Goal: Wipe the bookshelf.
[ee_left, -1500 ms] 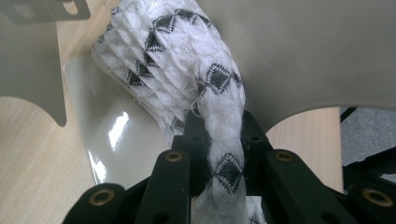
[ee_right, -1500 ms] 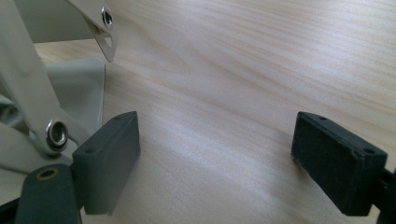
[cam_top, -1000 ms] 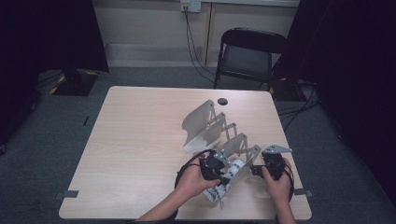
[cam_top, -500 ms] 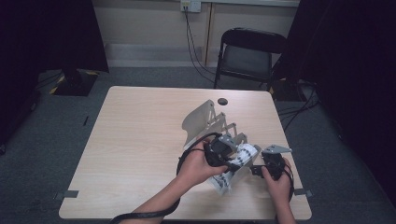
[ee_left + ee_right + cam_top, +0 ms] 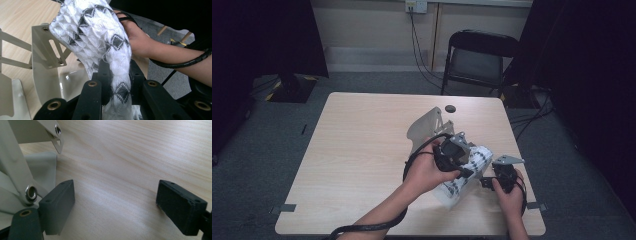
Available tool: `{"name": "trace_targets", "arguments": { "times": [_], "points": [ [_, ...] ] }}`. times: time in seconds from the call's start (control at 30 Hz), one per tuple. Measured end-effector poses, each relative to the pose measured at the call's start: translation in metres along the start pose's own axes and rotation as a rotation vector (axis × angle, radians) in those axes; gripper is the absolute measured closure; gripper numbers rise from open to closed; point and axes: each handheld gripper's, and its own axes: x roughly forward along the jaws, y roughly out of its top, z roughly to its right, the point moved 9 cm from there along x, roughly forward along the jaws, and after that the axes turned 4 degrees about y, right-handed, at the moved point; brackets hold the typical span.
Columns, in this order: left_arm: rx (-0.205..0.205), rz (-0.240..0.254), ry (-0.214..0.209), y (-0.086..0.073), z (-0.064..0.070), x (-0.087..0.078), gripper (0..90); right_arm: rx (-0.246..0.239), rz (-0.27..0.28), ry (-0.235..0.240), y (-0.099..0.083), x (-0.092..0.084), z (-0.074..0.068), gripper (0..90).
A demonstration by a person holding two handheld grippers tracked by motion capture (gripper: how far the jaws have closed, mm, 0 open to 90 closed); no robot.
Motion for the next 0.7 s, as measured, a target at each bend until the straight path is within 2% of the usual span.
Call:
{"name": "trace_targets", "arguments": {
  "times": [0.3,0.43,0.7],
  "points": [
    [-0.017,-0.037,-0.006,-0.022,0.0,0.014,76.8,0.0,0.0,0.0,0.0,0.0,0.0,15.0],
    [-0.035,-0.055,-0.01,-0.035,-0.002,0.026,76.8,0.001,0.0,0.0,0.0,0.0,0.0,15.0],
    [-0.029,-0.105,0.002,-0.06,-0.007,0.054,76.7,0.002,-0.001,0.0,0.0,0.0,-0.001,15.0]
  ]
}}
